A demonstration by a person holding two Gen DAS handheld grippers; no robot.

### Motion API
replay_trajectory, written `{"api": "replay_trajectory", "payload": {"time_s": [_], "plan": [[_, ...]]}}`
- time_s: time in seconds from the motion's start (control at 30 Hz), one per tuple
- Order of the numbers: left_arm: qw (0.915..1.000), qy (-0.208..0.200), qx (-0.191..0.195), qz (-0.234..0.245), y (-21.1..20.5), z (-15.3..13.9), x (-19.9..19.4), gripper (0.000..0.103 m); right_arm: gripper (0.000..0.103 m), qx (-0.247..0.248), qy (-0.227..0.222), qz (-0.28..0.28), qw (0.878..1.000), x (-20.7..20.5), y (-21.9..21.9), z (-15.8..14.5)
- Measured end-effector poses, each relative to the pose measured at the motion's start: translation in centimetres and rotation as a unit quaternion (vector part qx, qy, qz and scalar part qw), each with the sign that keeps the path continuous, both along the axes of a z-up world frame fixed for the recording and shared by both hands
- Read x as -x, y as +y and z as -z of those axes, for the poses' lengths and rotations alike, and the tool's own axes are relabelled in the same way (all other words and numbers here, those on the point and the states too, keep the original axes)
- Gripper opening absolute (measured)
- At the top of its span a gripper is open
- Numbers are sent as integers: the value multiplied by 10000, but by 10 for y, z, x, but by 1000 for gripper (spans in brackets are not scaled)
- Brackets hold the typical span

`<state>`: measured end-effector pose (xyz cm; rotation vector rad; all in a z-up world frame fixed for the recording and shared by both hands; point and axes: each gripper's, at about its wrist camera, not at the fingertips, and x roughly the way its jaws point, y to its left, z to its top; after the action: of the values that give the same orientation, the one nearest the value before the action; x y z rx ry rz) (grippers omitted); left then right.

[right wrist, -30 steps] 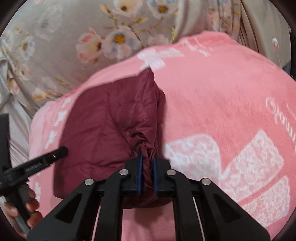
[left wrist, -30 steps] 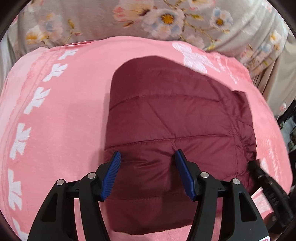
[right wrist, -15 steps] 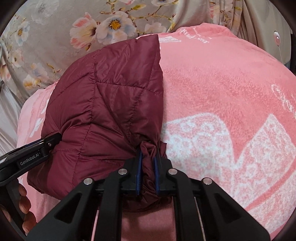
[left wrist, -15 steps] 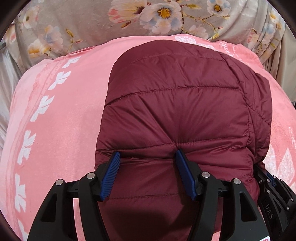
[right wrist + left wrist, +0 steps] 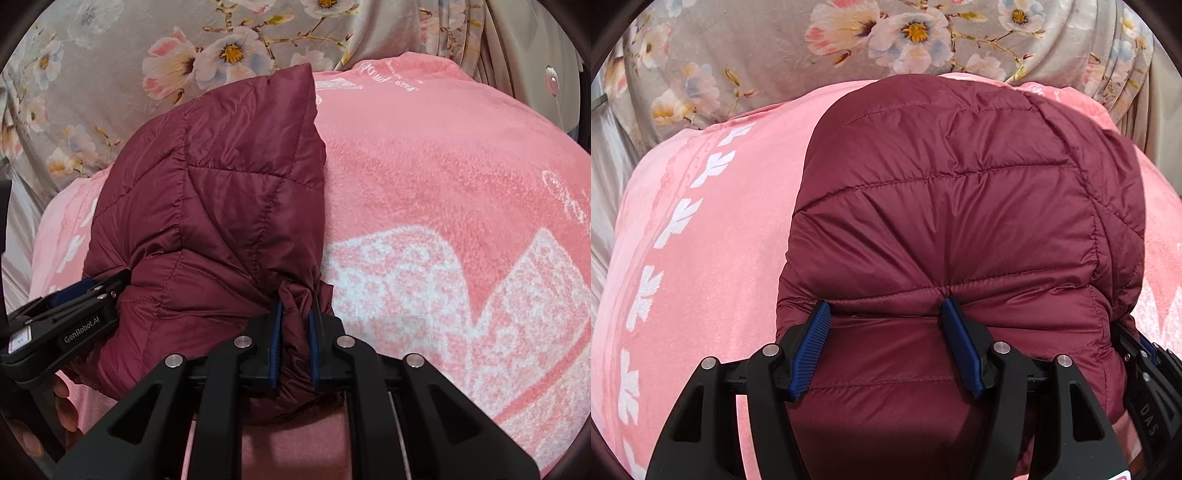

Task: Fold large clothes
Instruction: 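Grasp the folded jacket with the left gripper while the right gripper holds it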

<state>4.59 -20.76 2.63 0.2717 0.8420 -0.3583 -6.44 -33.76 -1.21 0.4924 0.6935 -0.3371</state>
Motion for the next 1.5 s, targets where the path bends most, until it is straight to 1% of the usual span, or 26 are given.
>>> {"api": "replay_trajectory", "payload": {"time_s": [0.03,0.07,0.1,0.13,0.2,0.23,0.3,0.37,0.43,0.5,0.6,0.63,0.67,0.7,0.73,0.77,0.8,0.83,0.87,0.93,1.0,1.07,1.2,1.33,1.5], "plan": [[9999,92,56,34,4,-3,-1,61,34,-116,66,121,9998,7,-5,-5],[9994,266,176,113,11,-8,-2,62,42,-183,48,212,9996,14,-10,-11],[9982,455,332,192,19,-15,-4,62,48,-251,-90,281,9992,22,-15,-18],[9966,616,508,214,29,-22,-7,62,48,-310,-326,338,9984,32,-21,-31],[9932,798,836,121,45,-37,-15,62,49,-367,-571,395,9969,38,-34,-53],[9911,870,1007,60,53,-46,-24,62,53,-441,-706,403,9957,37,-41,-66],[9876,952,1248,-54,60,-63,-43,62,59,-607,-950,371,9929,27,-54,-87],[9862,935,1352,-178,60,-78,-64,62,63,-735,-1049,312,9913,8,-65,-101],[9889,739,1264,-244,54,-93,-83,62,72,-738,-904,168,9930,-23,-73,-107],[9906,681,1158,-252,43,-101,-98,62,72,-734,-624,177,9952,-54,-78,-102],[9903,783,1141,-160,27,-102,-115,62,72,-1006,-240,161,9945,-91,-84,-85],[9904,794,1131,-78,19,-99,-120,62,63,-1036,-135,129,9944,-101,-83,-79],[9908,825,1073,-17,13,-96,-125,61,57,-972,-107,167,9951,-107,-81,-76],[9914,876,974,-2,5,-90,-129,60,48,-859,-56,125,9962,-115,-77,-74],[9916,908,920,39,-3,-83,-132,49,30,-701,-72,91,9975,-121,-73,-74],[9921,917,846,94,-10,-77,-136,30,21,-594,-61,51,9982,-125,-70,-73],[9936,917,655,112,-20,-67,-138,23,16,-534,-48,-5,9986,-129,-68,-71],[9942,905,573,106,-24,-61,-139,14,12,-481,-50,-29,9988,-132,-66,-68],[9951,846,499,123,-30,-53,-140,6,11,-360,-29,-33,9993,-134,-65,-65],[9976,616,298,112,-38,-43,-138,0,11,-73,86,-53,9999,-141,-61,-57],[9989,403,197,140,-44,-33,-135,0,11,64,118,-50,9999,-145,-60,-46],[9994,284,138,169,-47,-24,-134,0,11,172,115,-54,9998,-146,-60,-36],[9998,-29,121,132,-51,-13,-131,0,11,441,105,-50,9990,-150,-55,-26],[9996,-220,121,86,-54,-4,-129,0,10,398,12,-48,9992,-149,-58,-18],[9990,-442,0,39,-60,3,-127,0,10,427,-36,-16,9991,-149,-58,-15]]}}
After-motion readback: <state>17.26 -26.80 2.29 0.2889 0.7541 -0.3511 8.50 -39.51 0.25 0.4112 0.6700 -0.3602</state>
